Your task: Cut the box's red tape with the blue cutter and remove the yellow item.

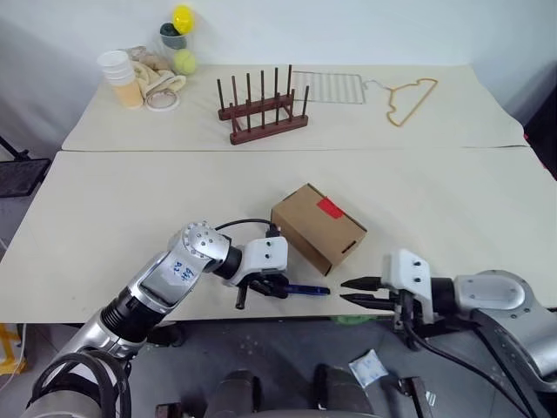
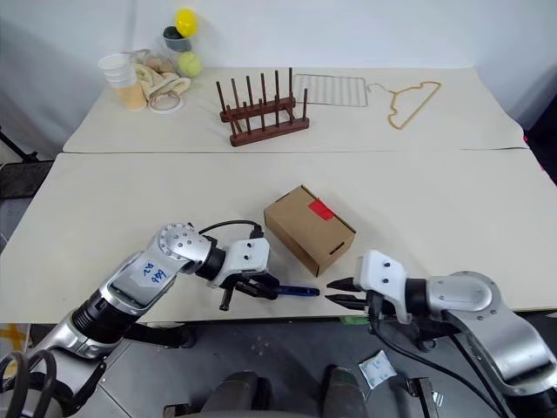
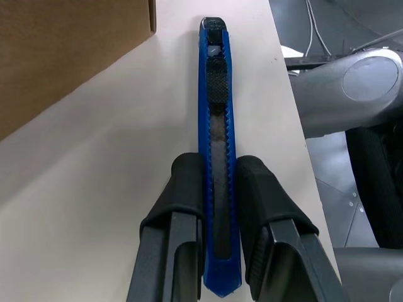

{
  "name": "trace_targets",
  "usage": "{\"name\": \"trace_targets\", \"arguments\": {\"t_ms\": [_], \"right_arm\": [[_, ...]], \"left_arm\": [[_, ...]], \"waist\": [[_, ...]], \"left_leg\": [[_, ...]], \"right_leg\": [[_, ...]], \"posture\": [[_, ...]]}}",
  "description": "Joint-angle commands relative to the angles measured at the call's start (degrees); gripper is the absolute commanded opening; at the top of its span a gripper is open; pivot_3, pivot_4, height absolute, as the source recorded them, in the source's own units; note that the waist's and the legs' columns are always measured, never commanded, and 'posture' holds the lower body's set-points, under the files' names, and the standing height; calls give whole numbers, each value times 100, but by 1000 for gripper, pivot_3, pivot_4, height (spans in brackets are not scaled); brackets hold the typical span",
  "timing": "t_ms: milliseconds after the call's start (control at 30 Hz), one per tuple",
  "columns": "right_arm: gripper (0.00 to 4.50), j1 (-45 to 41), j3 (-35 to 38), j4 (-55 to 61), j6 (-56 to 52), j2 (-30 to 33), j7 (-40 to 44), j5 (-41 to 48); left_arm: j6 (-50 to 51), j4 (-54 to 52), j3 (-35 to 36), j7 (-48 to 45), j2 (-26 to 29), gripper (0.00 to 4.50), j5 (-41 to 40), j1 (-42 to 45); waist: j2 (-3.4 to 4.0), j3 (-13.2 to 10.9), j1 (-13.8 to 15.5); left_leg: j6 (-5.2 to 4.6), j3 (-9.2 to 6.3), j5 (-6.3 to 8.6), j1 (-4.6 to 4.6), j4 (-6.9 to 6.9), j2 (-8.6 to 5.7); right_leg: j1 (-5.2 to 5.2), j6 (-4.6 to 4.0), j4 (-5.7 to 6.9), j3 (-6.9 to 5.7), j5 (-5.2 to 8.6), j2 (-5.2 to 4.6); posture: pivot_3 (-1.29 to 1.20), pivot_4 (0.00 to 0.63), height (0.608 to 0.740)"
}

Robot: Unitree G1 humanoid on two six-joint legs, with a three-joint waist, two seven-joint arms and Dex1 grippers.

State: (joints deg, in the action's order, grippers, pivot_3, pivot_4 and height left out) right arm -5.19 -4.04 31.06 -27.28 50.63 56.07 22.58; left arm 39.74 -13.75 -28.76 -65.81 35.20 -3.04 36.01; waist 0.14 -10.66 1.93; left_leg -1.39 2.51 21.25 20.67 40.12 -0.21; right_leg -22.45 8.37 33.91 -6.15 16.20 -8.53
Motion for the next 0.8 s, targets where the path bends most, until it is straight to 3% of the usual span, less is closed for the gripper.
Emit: {"name": "trace_targets", "arguments": {"t_ms": [33,267,800], "right_arm": [[22,-213,-260,-72,-126,-97,-149,-241],[22,-709,-707,-325,-687,-288,-286,-387],[22,-1066,-1517,-569,-402,-683,-108,-1033]], "left_arm": [[315,-170,-371,24,-18,467,108,-24],[470,-72,-402,121,-40,467,142,55],[535,-80,-536,220,-101,467,190,86]], "waist": [[0,0,3],[1,1,27],[-1,20,66]], "left_leg": [[0,0,0,1,0,0],[0,-1,0,1,5,-1],[0,-3,0,-8,6,-2]], "right_leg": [[0,0,-1,-1,0,0],[2,0,1,0,0,0],[10,0,3,0,0,0]], "posture": [[0,150,740],[0,150,740],[0,150,740]]}}
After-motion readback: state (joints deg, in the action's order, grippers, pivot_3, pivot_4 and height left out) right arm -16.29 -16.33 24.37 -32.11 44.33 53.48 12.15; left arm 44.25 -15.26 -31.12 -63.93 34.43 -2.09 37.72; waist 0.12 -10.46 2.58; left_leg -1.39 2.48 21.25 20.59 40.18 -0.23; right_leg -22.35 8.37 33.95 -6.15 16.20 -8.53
